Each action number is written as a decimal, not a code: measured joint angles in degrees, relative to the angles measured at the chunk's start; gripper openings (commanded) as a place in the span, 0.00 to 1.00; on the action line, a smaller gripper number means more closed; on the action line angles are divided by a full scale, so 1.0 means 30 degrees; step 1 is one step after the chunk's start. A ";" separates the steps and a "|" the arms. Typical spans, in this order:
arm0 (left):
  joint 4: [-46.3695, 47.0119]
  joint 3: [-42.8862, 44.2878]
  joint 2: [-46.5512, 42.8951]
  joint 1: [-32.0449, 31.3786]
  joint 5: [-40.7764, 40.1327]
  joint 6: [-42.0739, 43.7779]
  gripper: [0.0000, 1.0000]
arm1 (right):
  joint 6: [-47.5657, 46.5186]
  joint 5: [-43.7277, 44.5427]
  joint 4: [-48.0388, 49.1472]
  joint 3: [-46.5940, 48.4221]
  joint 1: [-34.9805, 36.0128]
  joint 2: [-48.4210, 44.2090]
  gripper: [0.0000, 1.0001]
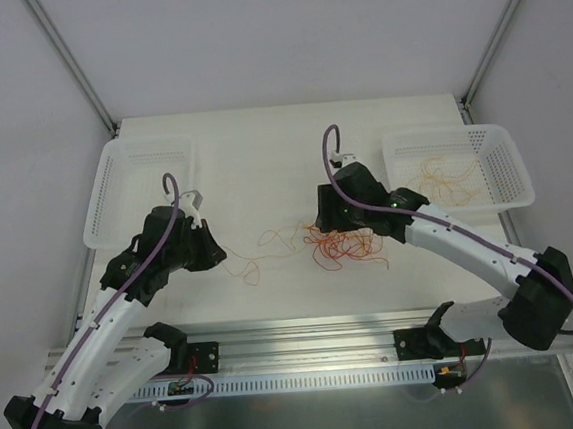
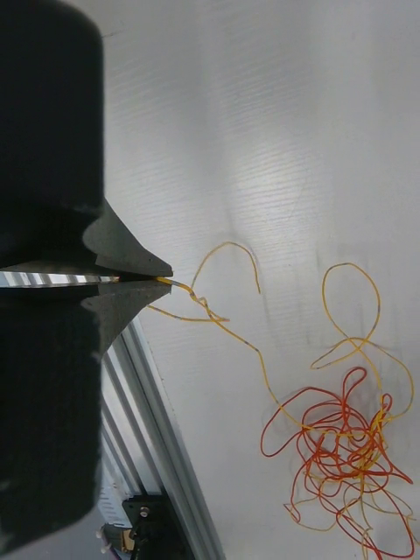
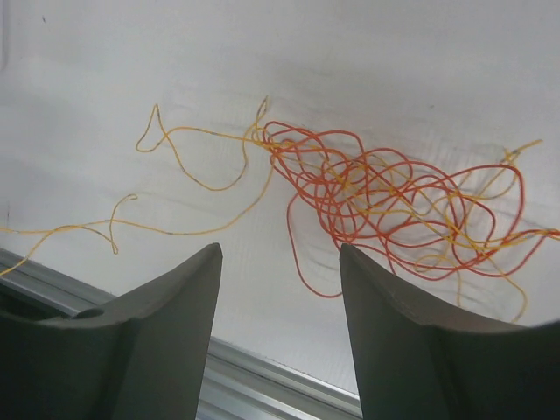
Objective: Untangle the cables
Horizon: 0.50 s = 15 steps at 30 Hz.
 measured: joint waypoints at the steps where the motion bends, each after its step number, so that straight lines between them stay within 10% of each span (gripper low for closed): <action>1: 0.0051 0.0000 0.0000 0.0000 0.0015 -0.0007 0.00 | 0.0284 0.0146 0.0277 0.0219 0.0299 0.0663 0.59; 15: 0.0350 -0.0627 -0.0736 0.0000 0.0342 -0.0255 0.00 | 0.3446 0.2827 0.1275 0.2608 0.1683 0.7541 0.51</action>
